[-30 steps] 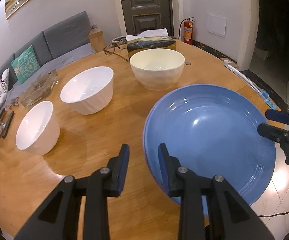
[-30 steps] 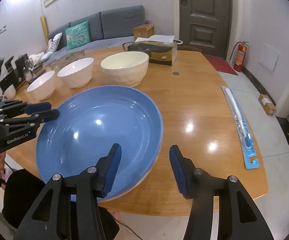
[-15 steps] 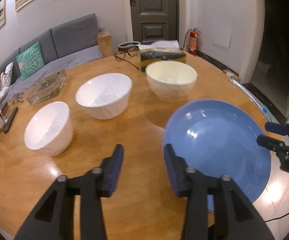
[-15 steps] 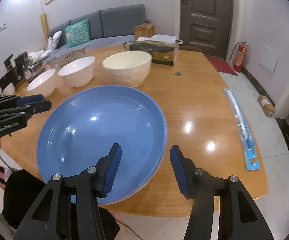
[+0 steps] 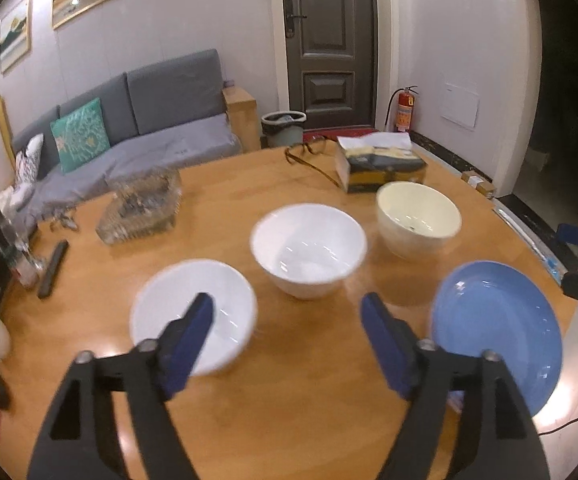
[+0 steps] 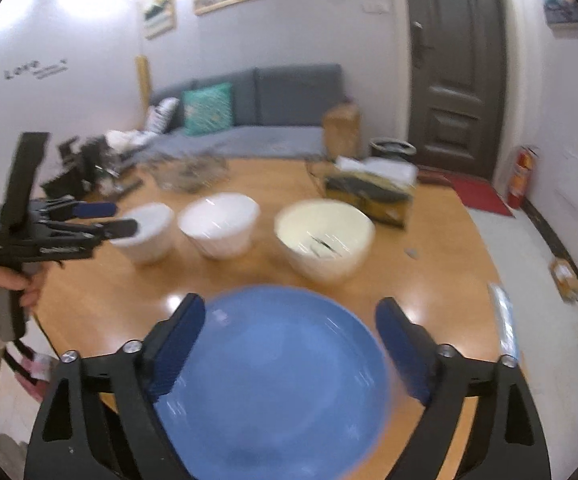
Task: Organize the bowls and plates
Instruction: 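Open both grippers and withdraw from the blue plate, then close both grippers on the rim of a white bowl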
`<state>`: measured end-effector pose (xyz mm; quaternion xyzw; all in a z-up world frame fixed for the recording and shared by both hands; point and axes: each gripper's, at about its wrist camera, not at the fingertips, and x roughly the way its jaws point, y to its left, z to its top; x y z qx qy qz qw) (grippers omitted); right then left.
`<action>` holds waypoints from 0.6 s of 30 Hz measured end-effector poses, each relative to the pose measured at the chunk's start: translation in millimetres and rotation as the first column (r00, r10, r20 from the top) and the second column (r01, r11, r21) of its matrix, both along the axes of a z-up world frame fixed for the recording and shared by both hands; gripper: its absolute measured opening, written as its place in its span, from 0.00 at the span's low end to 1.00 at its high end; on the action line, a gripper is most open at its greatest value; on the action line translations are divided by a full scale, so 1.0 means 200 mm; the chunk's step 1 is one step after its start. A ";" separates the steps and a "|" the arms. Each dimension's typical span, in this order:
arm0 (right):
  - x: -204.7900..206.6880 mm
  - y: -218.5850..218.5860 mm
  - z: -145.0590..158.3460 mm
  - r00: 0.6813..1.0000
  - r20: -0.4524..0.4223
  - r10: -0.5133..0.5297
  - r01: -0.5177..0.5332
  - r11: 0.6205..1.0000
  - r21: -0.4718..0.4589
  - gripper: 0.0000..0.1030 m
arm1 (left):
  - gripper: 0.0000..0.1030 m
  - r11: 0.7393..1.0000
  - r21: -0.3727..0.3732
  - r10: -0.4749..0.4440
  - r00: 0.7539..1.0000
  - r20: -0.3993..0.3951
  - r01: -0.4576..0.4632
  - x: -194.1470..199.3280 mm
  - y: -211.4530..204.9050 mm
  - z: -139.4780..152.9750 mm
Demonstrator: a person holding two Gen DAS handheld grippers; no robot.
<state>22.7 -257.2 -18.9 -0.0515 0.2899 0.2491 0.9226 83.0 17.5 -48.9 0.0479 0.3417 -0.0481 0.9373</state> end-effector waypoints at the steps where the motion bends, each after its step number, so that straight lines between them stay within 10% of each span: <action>1: 0.01 0.03 0.01 1.000 0.014 0.011 -0.012 1.000 0.009 0.86 | 0.79 1.000 0.004 -0.009 1.000 0.003 0.009 0.01 0.02 0.01; 5: 0.04 0.17 0.02 0.994 0.099 0.047 -0.048 0.999 0.007 0.87 | 0.94 0.997 -0.004 -0.074 0.997 0.027 0.074 0.08 0.11 0.06; 18: 0.46 0.59 -0.09 0.947 -0.197 0.255 -0.263 0.965 -0.016 0.96 | 0.99 0.993 -0.076 -0.094 0.991 -0.094 0.087 0.53 0.23 -0.01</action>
